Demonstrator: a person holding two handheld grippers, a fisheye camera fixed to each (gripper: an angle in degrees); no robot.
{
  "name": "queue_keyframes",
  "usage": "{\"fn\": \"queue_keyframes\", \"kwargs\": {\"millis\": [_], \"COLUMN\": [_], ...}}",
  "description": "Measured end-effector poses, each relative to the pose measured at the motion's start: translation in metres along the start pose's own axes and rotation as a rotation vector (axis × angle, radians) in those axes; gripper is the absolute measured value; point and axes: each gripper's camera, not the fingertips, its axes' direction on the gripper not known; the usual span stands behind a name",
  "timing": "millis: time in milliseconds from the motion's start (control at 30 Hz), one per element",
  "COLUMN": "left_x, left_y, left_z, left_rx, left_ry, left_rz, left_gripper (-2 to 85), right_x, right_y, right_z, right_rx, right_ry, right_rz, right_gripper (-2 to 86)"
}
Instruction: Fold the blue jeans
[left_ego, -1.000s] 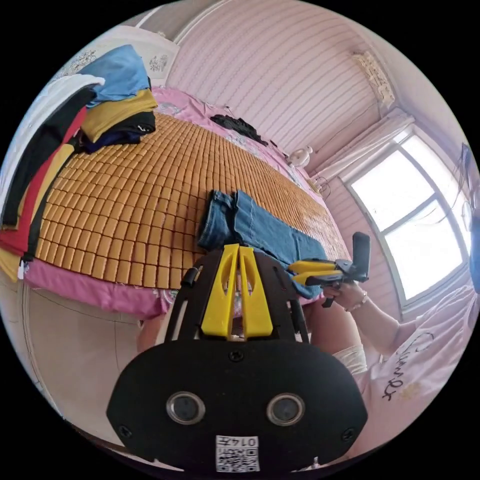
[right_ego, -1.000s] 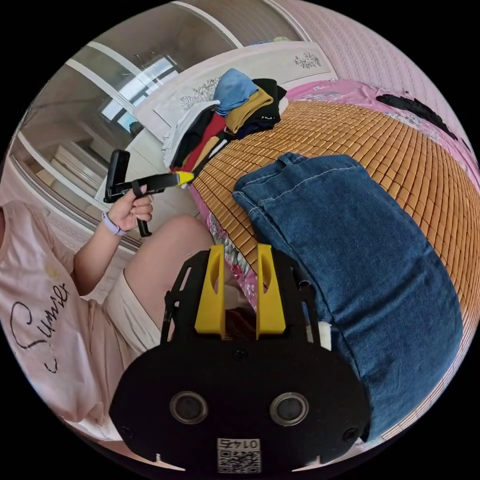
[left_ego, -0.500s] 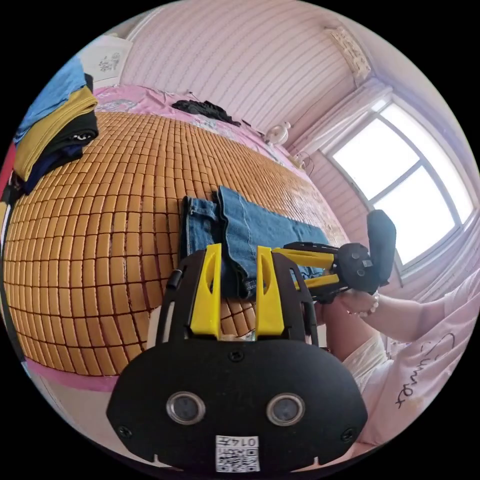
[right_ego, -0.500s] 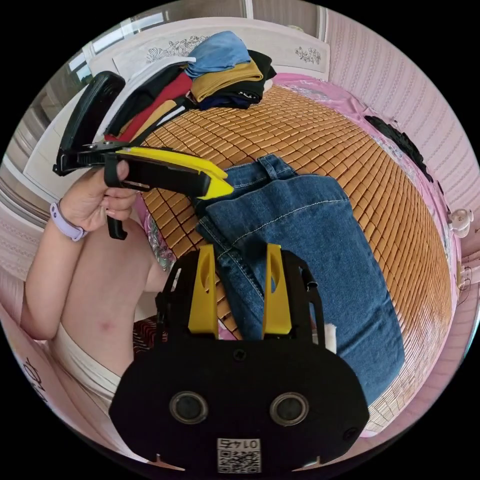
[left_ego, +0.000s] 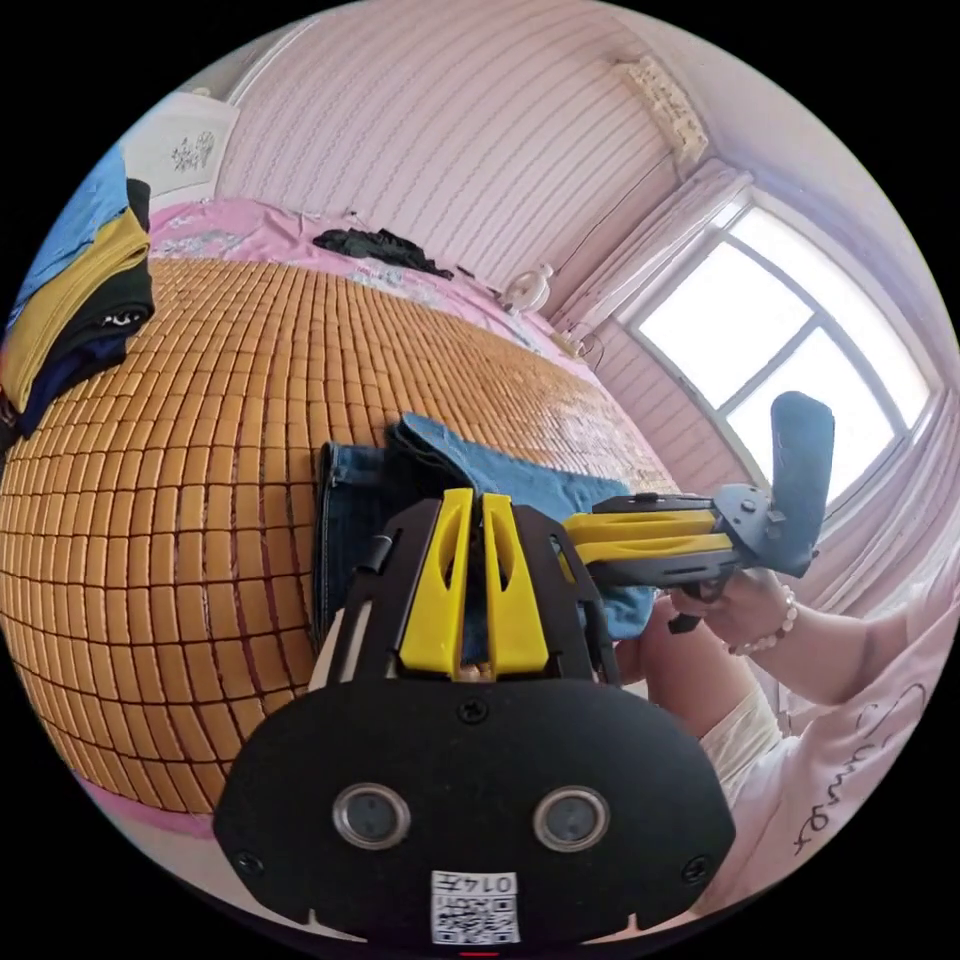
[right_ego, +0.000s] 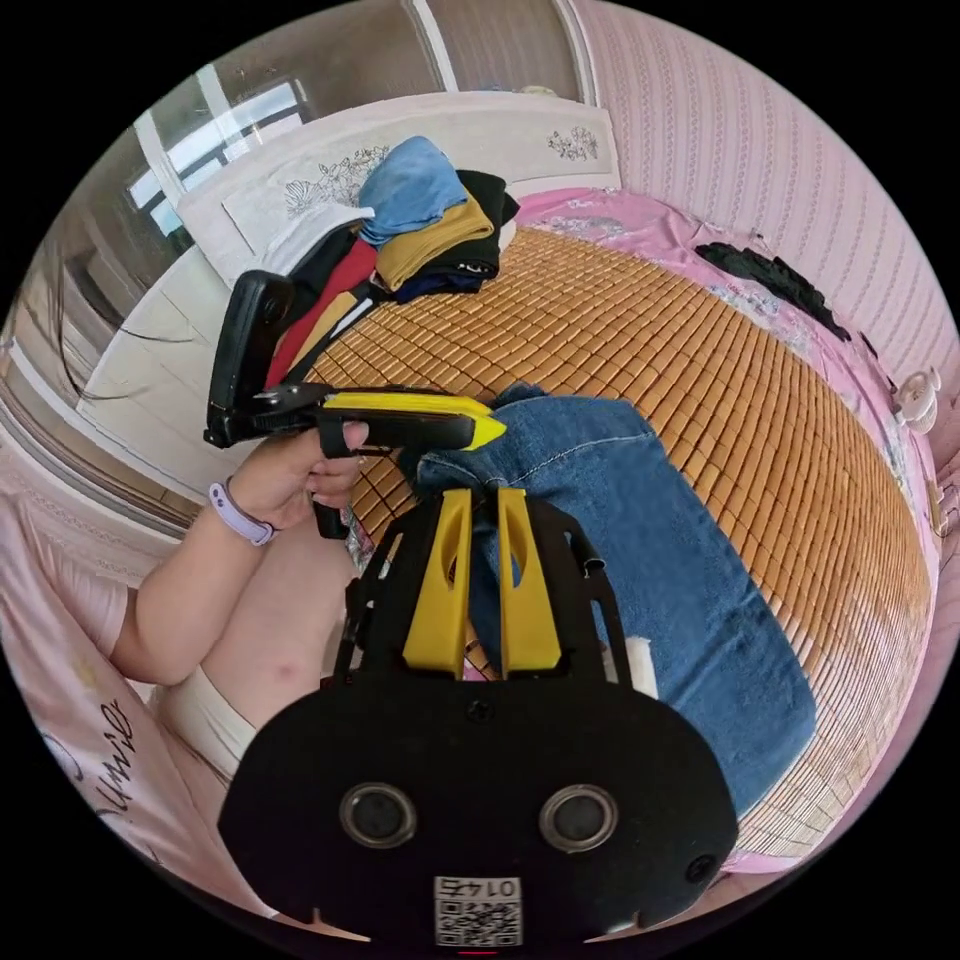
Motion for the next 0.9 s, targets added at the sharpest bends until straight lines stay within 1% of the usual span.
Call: {"fn": "queue_keyframes", "kwargs": {"millis": [67, 133, 167, 233, 267, 300, 367, 400, 467, 533, 567, 600, 633, 667, 700, 733, 767, 800, 833, 867, 900], "left_x": [0.012, 0.022, 0.020, 0.003, -0.012, -0.023, -0.029, -0.024, -0.013, 0.000, 0.011, 0.027, 0.037, 0.057, 0.078, 0.086, 0.104, 0.120, 0.129, 0.148, 0.169], "left_y": [0.000, 0.005, 0.010, 0.021, 0.031, 0.042, 0.046, 0.046, 0.048, 0.049, 0.047, 0.046, 0.046, 0.047, 0.048, 0.048, 0.047, 0.045, 0.045, 0.047, 0.052], "left_z": [-0.024, -0.044, -0.047, -0.035, -0.023, -0.009, -0.003, -0.003, 0.002, 0.004, 0.002, -0.008, -0.014, -0.027, -0.033, -0.033, -0.021, 0.001, 0.015, 0.047, 0.080], "left_rx": [0.056, 0.082, 0.047, -0.065, -0.148, -0.229, -0.245, -0.246, -0.255, -0.260, -0.247, -0.171, -0.109, 0.035, 0.152, 0.187, 0.210, 0.179, 0.147, 0.061, -0.026], "left_ry": [-0.016, -0.086, -0.123, -0.132, -0.135, -0.169, -0.130, -0.126, -0.158, -0.197, -0.251, -0.357, -0.407, -0.445, -0.382, -0.328, -0.203, -0.079, -0.019, 0.080, 0.134], "left_rz": [0.033, 0.079, 0.079, 0.022, -0.045, -0.095, -0.150, -0.135, -0.099, -0.069, -0.041, -0.009, 0.009, 0.042, 0.097, 0.125, 0.176, 0.212, 0.223, 0.247, 0.272], "left_gripper": [-0.5, -0.6, -0.6, -0.5, -0.4, -0.2, 0.1, 0.3, 0.5, 0.6, 0.4, -0.2, -0.5, -0.7, -0.8, -0.9, -0.9, -0.9, -1.0, -1.0, -1.0], "right_x": [-0.026, -0.045, -0.054, -0.060, -0.061, -0.061, -0.061, -0.060, -0.052, -0.036, -0.020, -0.011, 0.012, 0.037, 0.050, 0.074, 0.093, 0.102, 0.117, 0.131, 0.138], "right_y": [-0.013, -0.022, -0.027, -0.031, -0.030, -0.029, -0.025, -0.025, -0.021, -0.014, -0.007, -0.003, 0.006, 0.017, 0.022, 0.030, 0.034, 0.035, 0.033, 0.027, 0.023], "right_z": [-0.007, 0.009, 0.035, 0.082, 0.110, 0.121, 0.137, 0.136, 0.124, 0.109, 0.100, 0.096, 0.090, 0.086, 0.084, 0.082, 0.083, 0.083, 0.088, 0.096, 0.101], "right_rx": [0.041, 0.022, -0.056, -0.191, -0.257, -0.279, -0.265, -0.252, -0.223, -0.212, -0.219, -0.228, -0.257, -0.290, -0.306, -0.342, -0.373, -0.384, -0.405, -0.425, -0.439], "right_ry": [0.006, 0.021, 0.015, -0.017, -0.052, -0.063, -0.035, -0.033, -0.075, -0.066, -0.009, 0.031, 0.122, 0.213, 0.251, 0.298, 0.317, 0.321, 0.324, 0.327, 0.327], "right_rz": [-0.126, -0.206, -0.248, -0.248, -0.233, -0.219, -0.190, -0.189, -0.211, -0.219, -0.212, -0.204, -0.178, -0.143, -0.120, -0.081, -0.062, -0.060, -0.065, -0.068, -0.067], "right_gripper": [4.2, 4.4, 4.8, 5.4, 5.9, 6.2, 6.8, 6.8, 6.6, 6.4, 6.2, 6.0, 5.4, 4.7, 4.3, 3.4, 2.6, 2.1, 1.2, 0.6, 0.5]}}
